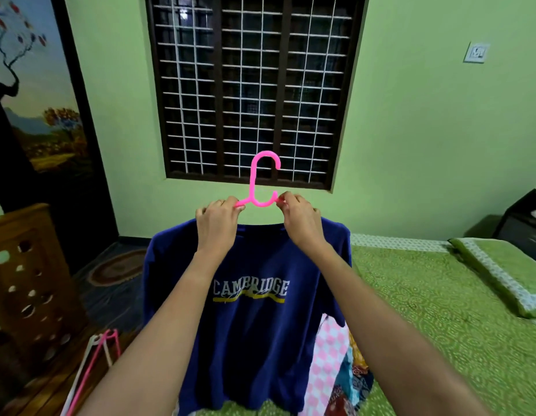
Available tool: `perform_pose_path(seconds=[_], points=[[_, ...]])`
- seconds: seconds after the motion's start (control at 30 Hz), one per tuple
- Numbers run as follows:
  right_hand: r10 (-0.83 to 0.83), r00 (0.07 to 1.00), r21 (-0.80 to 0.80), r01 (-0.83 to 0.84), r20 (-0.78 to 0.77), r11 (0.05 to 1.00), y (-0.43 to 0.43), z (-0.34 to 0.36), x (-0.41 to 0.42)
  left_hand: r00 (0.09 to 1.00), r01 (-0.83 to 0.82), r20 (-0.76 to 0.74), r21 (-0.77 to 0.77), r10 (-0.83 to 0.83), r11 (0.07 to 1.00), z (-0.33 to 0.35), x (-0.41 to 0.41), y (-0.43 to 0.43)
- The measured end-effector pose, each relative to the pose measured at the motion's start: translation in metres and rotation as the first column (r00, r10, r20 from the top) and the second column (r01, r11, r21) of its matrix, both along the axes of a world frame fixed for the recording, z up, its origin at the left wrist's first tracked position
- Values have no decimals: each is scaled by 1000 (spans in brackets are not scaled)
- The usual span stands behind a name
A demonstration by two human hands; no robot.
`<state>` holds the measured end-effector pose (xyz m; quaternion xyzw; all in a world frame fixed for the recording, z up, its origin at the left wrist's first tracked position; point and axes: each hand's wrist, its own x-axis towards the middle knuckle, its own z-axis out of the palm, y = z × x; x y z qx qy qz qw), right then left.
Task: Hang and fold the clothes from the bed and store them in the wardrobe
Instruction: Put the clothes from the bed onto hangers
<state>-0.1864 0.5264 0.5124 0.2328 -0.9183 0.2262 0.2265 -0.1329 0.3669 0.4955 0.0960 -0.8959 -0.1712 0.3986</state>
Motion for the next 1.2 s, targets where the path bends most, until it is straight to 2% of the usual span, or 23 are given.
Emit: perform_pose_path(seconds=[0.13,0.6,0.93,1.2], points=[[-61,998,-92,61,-3,994,-5,-4,22,995,92,-56,80,-88,993,-2,19,1],[-88,996,-221,91,21,971,70,5,135,955,203,-239,91,-176,975,-1,117,72],[-132,991,-276,119,-28,954,195,-4,282,926,282,-280,60,-255,958,-15,253,191],[-262,965,-311,241,-27,919,316,-9,395,885,395,-282,32,-371,918,-18,347,308]])
